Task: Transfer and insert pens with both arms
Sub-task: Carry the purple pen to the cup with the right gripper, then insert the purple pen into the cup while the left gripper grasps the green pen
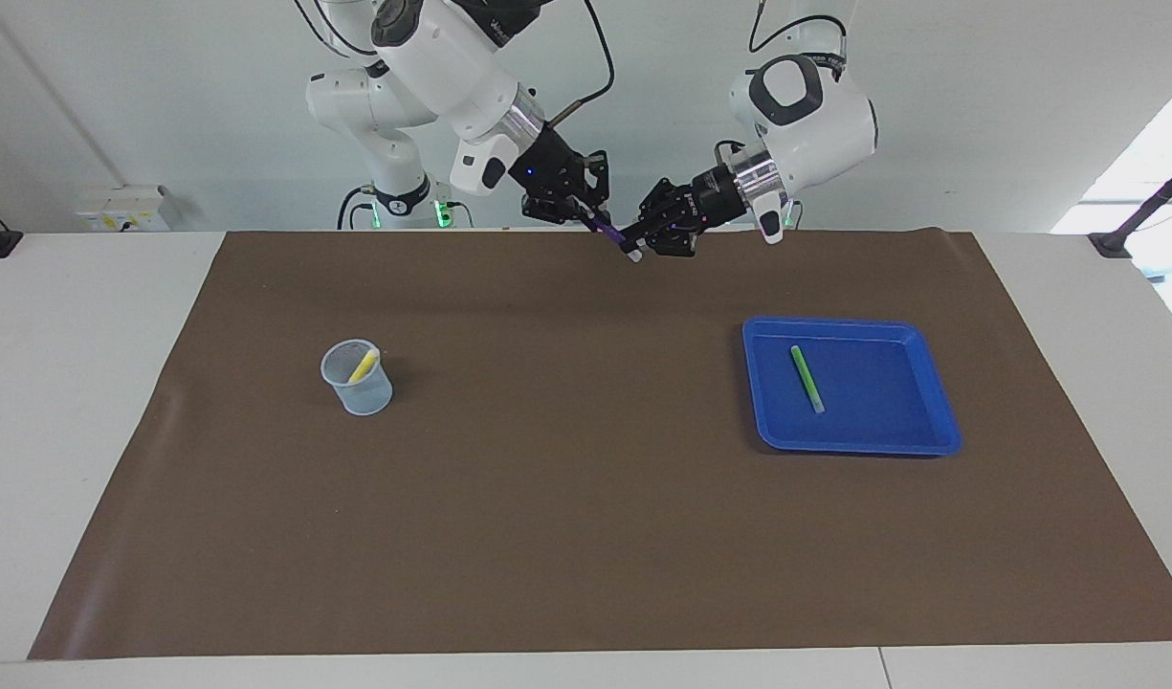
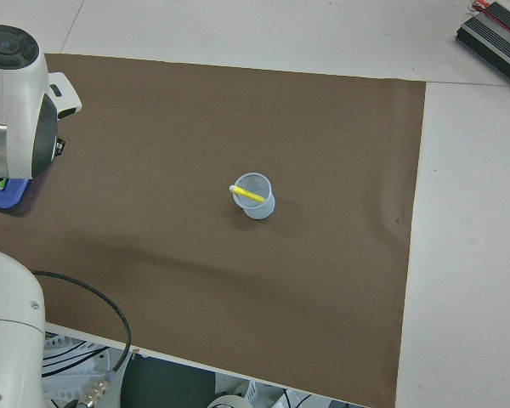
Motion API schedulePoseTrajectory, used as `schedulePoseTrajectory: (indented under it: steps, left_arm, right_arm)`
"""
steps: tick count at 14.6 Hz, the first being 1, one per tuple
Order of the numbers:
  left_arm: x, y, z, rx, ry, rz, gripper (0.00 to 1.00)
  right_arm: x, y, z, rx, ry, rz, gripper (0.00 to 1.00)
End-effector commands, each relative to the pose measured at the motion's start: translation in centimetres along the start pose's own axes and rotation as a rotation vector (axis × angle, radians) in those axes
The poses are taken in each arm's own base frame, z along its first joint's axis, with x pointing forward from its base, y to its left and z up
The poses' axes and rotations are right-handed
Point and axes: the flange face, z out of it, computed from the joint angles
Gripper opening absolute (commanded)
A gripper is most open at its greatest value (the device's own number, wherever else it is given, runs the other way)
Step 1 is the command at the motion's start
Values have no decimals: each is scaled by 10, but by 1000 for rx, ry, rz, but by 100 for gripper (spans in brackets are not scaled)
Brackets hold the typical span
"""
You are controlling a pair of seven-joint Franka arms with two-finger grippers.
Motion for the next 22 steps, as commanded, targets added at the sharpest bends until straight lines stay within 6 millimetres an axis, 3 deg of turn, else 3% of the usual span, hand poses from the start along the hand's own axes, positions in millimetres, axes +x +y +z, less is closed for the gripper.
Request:
schedulePoseTrajectory:
  steps: [1,2,3,8,10,12,16,18,22]
  left_arm:
    - [1,-5,-8,-9,-17,8,31]
    - [0,-6,-6,-8,-14,7,97]
    - [-1,-8,-5,-5,-13,10,100]
    - [5,-5,-8,22,128,137,100]
    - [12,-3,-11,48,214,301,100]
    - [26,5,-25,94,298,465,100]
    - [65,25,-64,245,424,857,100]
    - [92,36,-72,376,512,1040,100]
    - [144,66,-86,637,643,1293,100]
  right_arm:
    - [-5,3,0,-17,12,10,0]
    - [-5,4,-1,-22,15,9,0]
    - [-3,7,-2,-47,24,-5,0]
    - [9,49,-33,-160,42,20,0]
    - [15,90,-54,-281,59,42,0]
    - [18,121,-66,-357,63,19,0]
    - [25,200,-102,-459,56,-55,0]
    - [21,231,-113,-505,47,-98,0]
    - [12,278,-113,-558,88,-200,0]
